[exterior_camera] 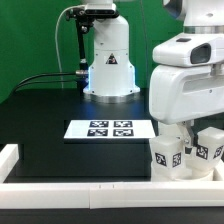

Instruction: Assemble stool

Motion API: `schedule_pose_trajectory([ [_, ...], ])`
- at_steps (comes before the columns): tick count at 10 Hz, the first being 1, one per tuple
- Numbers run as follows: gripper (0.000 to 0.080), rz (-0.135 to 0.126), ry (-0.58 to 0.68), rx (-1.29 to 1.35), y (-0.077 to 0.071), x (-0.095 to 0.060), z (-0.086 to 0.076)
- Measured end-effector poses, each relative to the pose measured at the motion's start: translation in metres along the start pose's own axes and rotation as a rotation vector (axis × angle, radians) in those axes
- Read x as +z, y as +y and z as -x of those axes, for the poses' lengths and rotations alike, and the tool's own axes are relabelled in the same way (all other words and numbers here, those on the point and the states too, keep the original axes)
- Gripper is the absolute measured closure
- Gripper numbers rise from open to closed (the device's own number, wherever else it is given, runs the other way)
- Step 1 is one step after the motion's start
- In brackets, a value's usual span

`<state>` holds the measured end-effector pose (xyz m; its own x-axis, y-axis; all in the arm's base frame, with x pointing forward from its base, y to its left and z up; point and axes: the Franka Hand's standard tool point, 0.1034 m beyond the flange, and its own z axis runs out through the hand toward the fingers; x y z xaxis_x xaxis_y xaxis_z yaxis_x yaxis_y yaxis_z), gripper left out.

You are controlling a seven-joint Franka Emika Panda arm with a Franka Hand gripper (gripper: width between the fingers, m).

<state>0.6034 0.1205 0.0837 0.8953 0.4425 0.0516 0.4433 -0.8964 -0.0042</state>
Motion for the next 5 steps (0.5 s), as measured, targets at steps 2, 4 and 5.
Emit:
schedule_pose_trajectory([
  [2, 0.0348, 0.001, -0.001, 0.057, 0.0009, 0.0002, 0.0003],
  [4, 0.0468, 0.001, -0.001, 0.189, 0.0012, 0.0001, 0.0004],
  [5, 0.0467, 0.002, 0.002, 0.298, 0.0012, -0.0003, 0.0],
])
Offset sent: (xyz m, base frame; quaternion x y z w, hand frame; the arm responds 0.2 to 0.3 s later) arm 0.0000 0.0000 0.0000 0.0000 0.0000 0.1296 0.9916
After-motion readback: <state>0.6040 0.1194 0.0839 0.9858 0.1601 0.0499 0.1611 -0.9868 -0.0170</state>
